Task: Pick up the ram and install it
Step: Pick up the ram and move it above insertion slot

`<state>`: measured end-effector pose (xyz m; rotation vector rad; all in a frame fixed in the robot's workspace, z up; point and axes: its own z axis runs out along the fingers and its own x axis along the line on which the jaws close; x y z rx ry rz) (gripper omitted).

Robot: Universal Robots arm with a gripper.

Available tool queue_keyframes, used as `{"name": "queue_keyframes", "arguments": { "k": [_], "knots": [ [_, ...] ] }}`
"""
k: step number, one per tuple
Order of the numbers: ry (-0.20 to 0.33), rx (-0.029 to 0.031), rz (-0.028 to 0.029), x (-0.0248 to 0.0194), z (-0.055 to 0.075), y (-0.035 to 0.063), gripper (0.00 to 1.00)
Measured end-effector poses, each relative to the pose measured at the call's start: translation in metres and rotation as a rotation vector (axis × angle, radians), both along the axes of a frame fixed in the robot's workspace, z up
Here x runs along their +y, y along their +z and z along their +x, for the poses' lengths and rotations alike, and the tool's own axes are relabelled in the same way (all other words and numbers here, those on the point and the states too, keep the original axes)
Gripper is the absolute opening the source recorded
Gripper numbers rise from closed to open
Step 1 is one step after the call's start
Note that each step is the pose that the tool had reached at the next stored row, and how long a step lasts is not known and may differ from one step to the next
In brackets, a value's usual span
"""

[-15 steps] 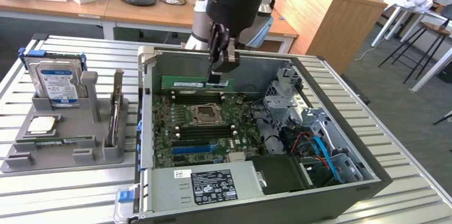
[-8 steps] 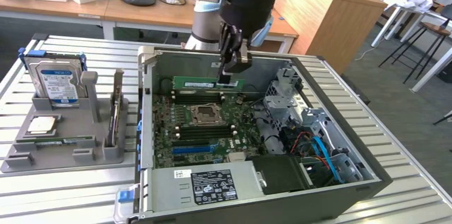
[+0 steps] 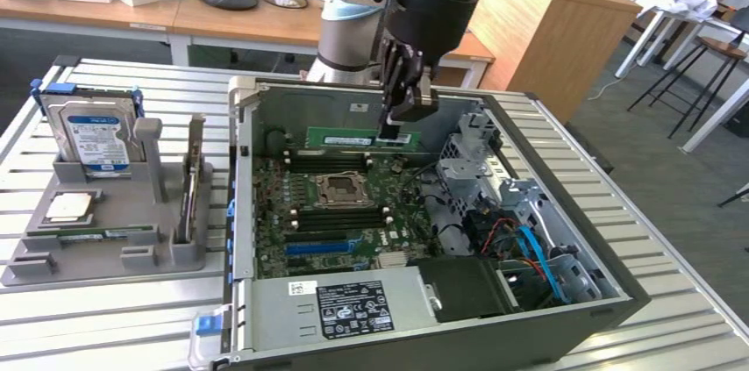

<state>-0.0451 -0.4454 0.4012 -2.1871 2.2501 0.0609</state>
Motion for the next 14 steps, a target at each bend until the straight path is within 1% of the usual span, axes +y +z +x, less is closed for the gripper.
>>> {"name": "queue_keyframes", "arguments": {
  "k": [5, 7, 9, 14],
  "knots": [
    [0.0, 0.0, 0.0, 0.0, 0.001, 0.0, 0.12],
    [0.0, -0.0001, 0.0001, 0.001, 0.001, -0.0001, 0.12],
    [0.0, -0.0001, 0.0, 0.0039, 0.001, -0.0001, 0.12],
    [0.0, -0.0001, 0.0001, 0.0136, 0.001, -0.0003, 0.12]
  ]
}}
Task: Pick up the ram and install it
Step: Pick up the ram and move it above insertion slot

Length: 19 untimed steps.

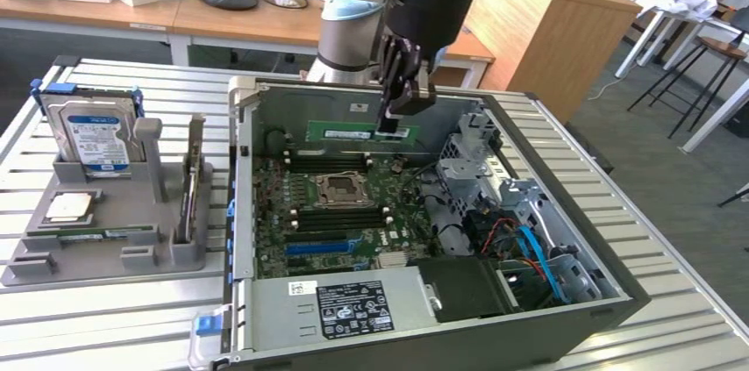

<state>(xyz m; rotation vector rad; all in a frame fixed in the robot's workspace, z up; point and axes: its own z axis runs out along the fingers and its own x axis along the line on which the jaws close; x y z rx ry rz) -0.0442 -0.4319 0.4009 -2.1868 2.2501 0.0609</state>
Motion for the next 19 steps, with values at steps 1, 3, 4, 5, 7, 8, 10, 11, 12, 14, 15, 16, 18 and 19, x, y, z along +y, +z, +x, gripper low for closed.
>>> {"name": "queue_keyframes", "arguments": {
  "k": [1, 3, 4, 5, 7, 8, 10, 11, 12, 14, 15, 16, 18, 19],
  "knots": [
    [0.0, 0.0001, -0.0001, 0.0019, 0.0, 0.0, 0.12],
    [0.0, 0.0001, -0.0001, 0.0059, 0.0, -0.0001, 0.12],
    [0.0, 0.0001, -0.0002, 0.0079, 0.0, -0.0002, 0.12],
    [0.0, 0.0001, -0.0002, 0.0098, 0.0, -0.0002, 0.12],
    [0.0, 0.0, -0.0001, 0.0139, 0.0, -0.0004, 0.12],
    [0.0, 0.0001, -0.0001, 0.0159, 0.0, -0.0005, 0.12],
    [0.0, 0.0001, -0.0001, 0.0201, 0.0, -0.0006, 0.12],
    [0.0, 0.0001, -0.0001, 0.0221, 0.0, -0.0006, 0.12],
    [0.0, 0.0001, -0.0002, 0.024, 0.0, -0.0007, 0.12],
    [0.0, 0.0001, -0.0002, 0.0253, 0.0, -0.0007, 0.12],
    [0.0, 0.0001, -0.0001, 0.0253, 0.0, -0.0007, 0.12],
    [0.0, 0.0001, -0.0002, 0.0253, 0.0, -0.0007, 0.12],
    [0.0, 0.0001, -0.0001, 0.0253, 0.0, -0.0007, 0.12],
    [0.0, 0.0, 0.0, 0.0254, 0.0, -0.0008, 0.12]
  ]
}}
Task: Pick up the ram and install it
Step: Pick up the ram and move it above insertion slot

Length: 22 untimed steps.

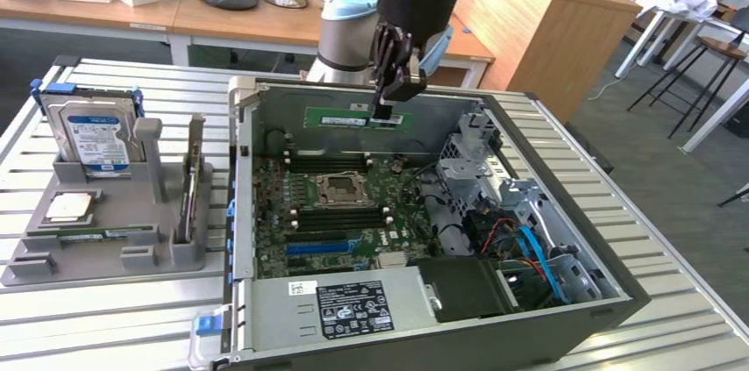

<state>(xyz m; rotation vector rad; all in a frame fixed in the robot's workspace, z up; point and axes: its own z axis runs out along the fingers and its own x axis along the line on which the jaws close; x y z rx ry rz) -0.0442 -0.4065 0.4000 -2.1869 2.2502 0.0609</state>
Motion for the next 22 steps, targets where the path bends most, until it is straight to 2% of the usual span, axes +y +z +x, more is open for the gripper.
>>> {"name": "queue_keyframes", "arguments": {
  "k": [6, 22],
  "knots": [
    [0.0, 0.0, 0.0, 0.0, 0.0, -0.005, 0.12],
    [0.0, 0.0001, 0.0, 0.0, 0.0, -0.0312, 0.12]
  ]
}}
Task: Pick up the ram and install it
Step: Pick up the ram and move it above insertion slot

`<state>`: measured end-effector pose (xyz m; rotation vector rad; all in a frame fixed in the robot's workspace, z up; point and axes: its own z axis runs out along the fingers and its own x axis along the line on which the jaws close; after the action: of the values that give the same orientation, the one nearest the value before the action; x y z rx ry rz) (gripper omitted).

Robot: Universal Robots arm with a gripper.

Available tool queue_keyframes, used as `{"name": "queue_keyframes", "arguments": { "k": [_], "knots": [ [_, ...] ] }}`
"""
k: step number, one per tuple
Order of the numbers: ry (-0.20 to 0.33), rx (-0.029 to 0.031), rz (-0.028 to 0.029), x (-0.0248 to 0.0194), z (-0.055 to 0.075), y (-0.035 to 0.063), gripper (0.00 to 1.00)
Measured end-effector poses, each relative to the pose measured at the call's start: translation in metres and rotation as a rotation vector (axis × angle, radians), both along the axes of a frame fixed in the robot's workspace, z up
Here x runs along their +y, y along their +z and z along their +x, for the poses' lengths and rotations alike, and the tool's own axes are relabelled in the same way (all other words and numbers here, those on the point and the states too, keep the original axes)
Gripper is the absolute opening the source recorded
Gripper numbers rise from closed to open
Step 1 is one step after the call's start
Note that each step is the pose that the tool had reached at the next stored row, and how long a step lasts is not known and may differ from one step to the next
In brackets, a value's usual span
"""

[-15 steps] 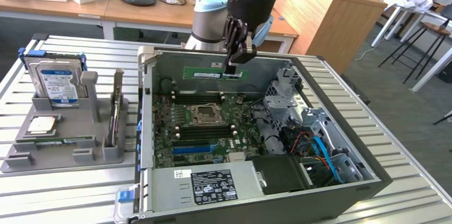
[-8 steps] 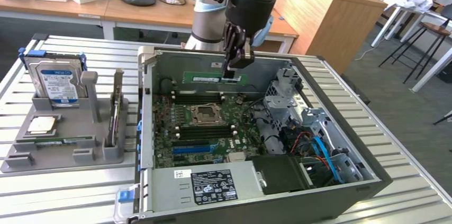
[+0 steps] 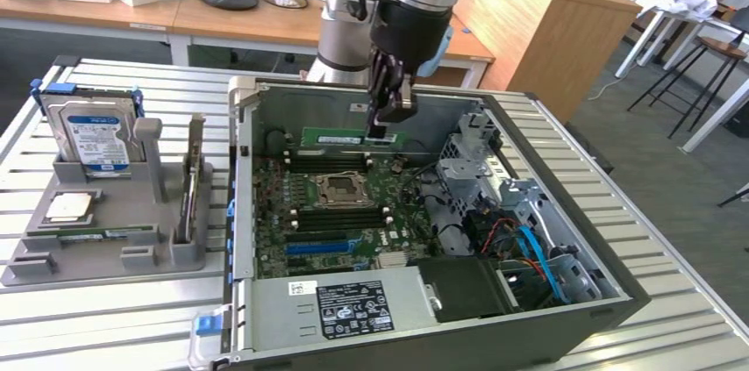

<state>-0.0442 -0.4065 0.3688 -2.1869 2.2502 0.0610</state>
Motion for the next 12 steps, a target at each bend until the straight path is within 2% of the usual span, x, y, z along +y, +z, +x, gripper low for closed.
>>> {"name": "queue_keyframes", "arguments": {
  "k": [12],
  "knots": [
    [0.0, 0.0, 0.0, 0.0, 0.0, -0.0179, 0.12]
  ]
}}
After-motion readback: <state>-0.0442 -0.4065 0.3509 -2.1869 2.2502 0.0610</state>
